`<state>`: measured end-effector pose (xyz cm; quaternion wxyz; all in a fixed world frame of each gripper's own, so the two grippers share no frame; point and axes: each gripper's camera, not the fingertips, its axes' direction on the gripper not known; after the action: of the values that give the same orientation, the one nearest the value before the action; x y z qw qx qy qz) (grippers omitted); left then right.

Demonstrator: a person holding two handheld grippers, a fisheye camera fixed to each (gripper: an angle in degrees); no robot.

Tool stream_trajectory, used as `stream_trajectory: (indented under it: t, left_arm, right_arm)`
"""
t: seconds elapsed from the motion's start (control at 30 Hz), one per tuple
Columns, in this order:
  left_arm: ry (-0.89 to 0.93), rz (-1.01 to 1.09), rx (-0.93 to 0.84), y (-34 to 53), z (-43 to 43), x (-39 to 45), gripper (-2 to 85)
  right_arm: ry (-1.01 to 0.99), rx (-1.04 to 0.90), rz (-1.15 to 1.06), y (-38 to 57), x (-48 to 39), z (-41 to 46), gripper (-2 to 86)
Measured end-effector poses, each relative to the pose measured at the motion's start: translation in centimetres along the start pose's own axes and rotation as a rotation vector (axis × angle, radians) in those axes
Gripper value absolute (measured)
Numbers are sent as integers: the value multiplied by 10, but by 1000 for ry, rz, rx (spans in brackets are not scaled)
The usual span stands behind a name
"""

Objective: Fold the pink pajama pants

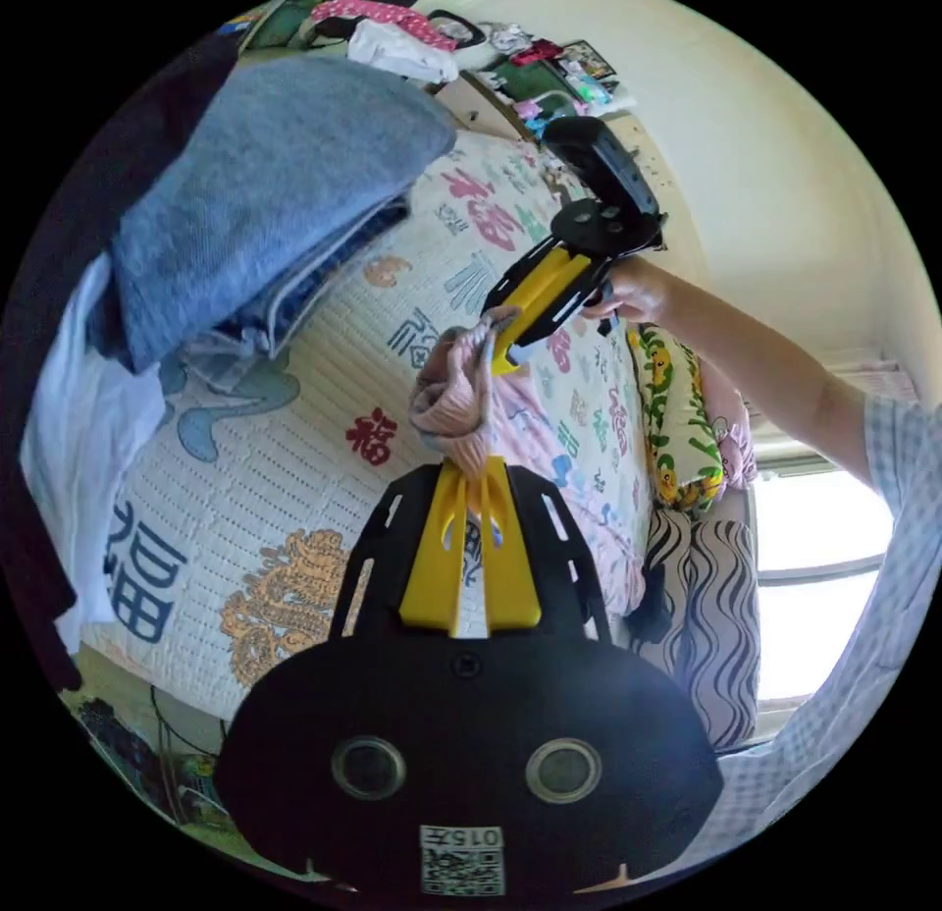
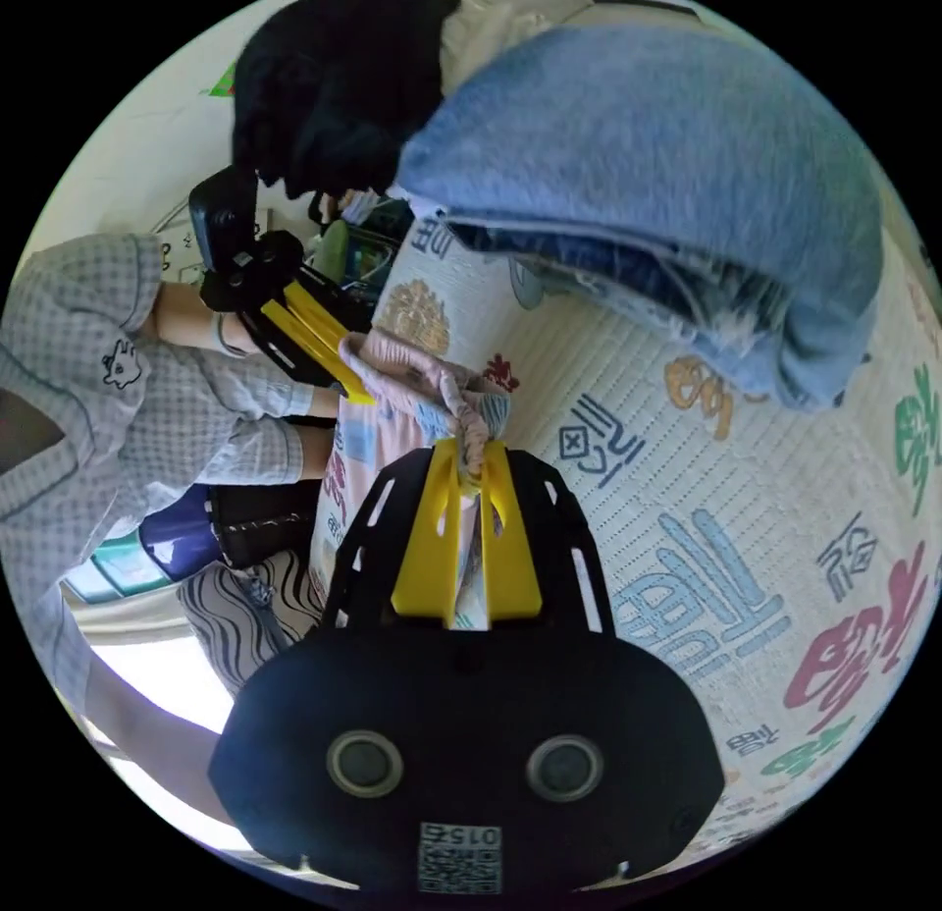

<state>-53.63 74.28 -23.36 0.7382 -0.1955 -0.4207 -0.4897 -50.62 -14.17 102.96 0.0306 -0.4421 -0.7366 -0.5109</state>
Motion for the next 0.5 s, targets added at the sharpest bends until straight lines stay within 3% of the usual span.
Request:
stream_trajectory:
  t: [0.17,0.27,0.5]
  left_arm:
    - [-219,164,232,-12,-108,62,-5]
    - [-245,217,321,-21,-165,92,-6]
    - [-245,545,251,8,-191,219,-5]
  right_arm:
    - [140,271,-64,9,-53,-74,30]
    - [181,399,-106,26,-90,-98,32]
    - [167,506,-143,136,-182,-61,39]
